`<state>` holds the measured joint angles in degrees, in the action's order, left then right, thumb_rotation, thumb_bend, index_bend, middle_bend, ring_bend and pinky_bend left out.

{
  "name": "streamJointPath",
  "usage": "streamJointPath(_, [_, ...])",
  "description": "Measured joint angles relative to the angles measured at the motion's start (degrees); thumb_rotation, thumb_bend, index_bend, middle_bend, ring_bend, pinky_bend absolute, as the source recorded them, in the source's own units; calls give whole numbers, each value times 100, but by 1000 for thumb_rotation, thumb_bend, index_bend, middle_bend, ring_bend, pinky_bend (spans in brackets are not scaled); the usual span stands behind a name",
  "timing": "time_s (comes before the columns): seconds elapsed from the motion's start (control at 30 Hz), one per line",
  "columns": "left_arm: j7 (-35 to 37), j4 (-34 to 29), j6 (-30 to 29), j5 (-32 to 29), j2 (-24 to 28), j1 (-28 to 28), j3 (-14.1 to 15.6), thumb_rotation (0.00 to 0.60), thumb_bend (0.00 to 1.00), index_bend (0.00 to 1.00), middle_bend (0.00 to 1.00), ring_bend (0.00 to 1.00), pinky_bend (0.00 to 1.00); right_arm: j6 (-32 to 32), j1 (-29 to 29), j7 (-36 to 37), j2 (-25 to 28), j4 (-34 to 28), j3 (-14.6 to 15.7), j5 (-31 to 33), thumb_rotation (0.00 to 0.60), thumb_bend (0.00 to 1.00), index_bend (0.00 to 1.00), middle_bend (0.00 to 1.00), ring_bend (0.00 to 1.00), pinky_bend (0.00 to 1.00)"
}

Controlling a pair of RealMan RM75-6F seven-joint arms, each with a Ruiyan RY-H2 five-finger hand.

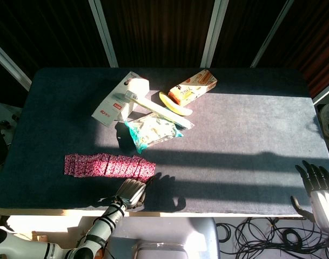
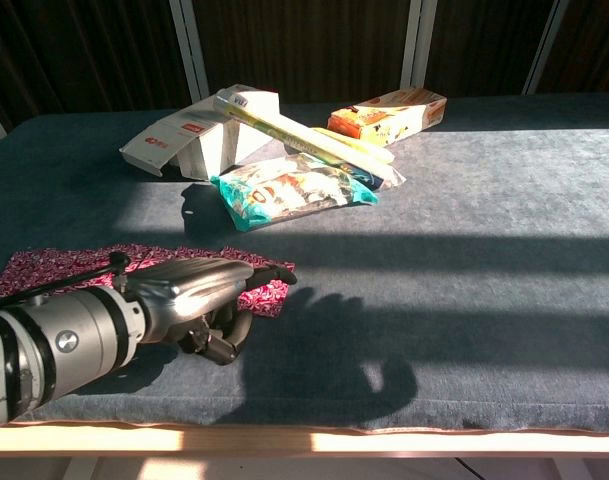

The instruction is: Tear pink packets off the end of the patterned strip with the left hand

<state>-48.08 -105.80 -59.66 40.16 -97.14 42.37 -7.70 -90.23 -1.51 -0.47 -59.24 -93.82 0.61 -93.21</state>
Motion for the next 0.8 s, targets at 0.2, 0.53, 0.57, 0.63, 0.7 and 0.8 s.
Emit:
streamJointPath(0.2, [-15,133,-183,-267,-81,165,-51,600,954,90,1000,1000,1000,-26,-11,34,11,14,4,-18,600,309,0,0,0,36])
streamJointPath(0.53, [-145,485,-238,-912,-215,503,-91,600,982,74,1000,1000,1000,-43,-15,70,26,19,6,-31,600,309,0,0,0,36])
streamJointPath(0.57, [-180,509,-242,-977,-224,537,-89,600,980,72,1000,1000,1000,-53,-19,78,28,25,8,-38,600,309,0,0,0,36])
streamJointPath(0.63, [-255,562,-257,-1139,-243,619,-88,600,974,72,1000,1000,1000,-68,-25,94,32,32,11,-50,600,309,0,0,0,36])
streamJointPath(0.7, [-315,604,-288,-1251,-258,698,-82,600,970,72,1000,1000,1000,-86,-33,114,36,43,11,-54,600,309,0,0,0,36])
streamJointPath(0.8, [-343,630,-363,-1294,-271,766,-46,600,966,72,1000,1000,1000,-100,-42,131,39,54,12,-57,600,309,0,0,0,36])
